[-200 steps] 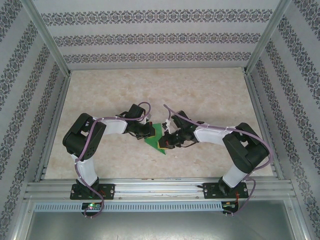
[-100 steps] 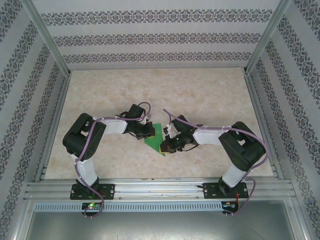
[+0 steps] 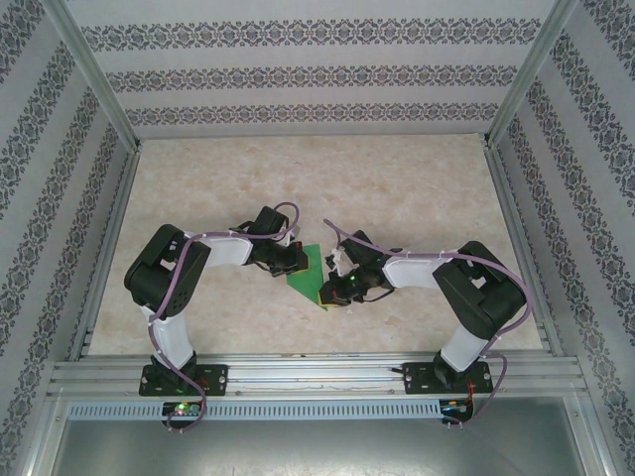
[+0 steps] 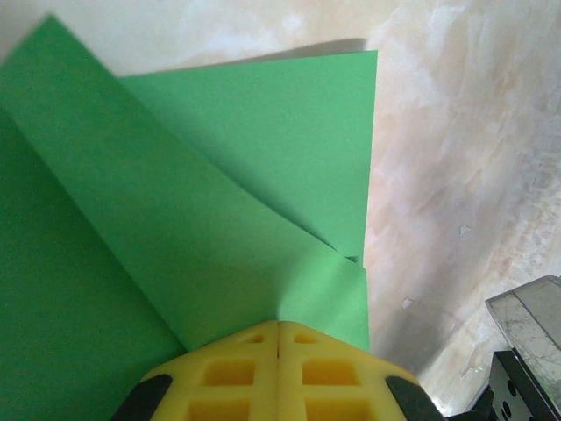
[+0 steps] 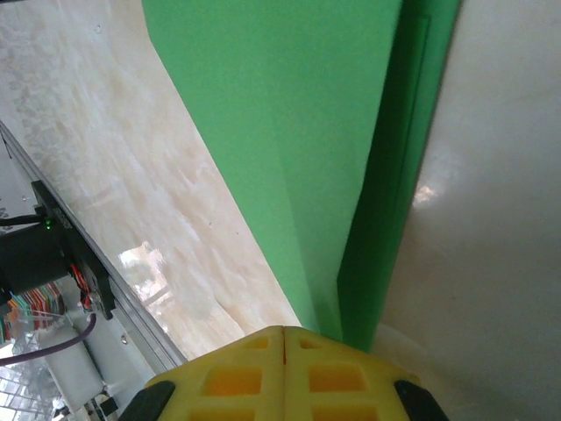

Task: Fold a paper plane with a square sheet of paper (fold left side to right side)
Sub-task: Fourth fold the wing at the center of the table.

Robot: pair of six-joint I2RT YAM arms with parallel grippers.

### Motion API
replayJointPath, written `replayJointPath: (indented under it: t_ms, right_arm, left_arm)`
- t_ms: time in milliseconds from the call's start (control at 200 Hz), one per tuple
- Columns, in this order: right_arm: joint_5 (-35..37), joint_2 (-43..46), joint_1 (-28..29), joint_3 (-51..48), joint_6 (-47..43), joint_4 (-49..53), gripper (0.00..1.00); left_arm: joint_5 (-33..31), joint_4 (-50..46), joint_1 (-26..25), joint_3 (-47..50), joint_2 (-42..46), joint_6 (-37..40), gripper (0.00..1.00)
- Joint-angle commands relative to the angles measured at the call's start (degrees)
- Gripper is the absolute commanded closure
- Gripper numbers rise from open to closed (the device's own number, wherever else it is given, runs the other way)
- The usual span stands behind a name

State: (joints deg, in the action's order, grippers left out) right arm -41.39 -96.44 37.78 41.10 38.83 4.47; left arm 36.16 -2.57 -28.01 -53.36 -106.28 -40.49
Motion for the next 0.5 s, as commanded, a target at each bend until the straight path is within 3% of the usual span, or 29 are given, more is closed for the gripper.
replayJointPath:
  t_ms: [0, 495]
  right_arm:
    - [1.1, -0.9, 0.9, -0.8, -0.9, 1.6, 1.0]
    - [1.4, -1.9, 1.2, -1.0, -0.9, 2.3, 1.0]
  left_arm:
    - [-4.1, -6.5, 0.1, 1.8, -2.3, 1.2, 0.98]
    - [-4.0, -6.6, 0.1, 1.9, -2.3, 1.3, 0.98]
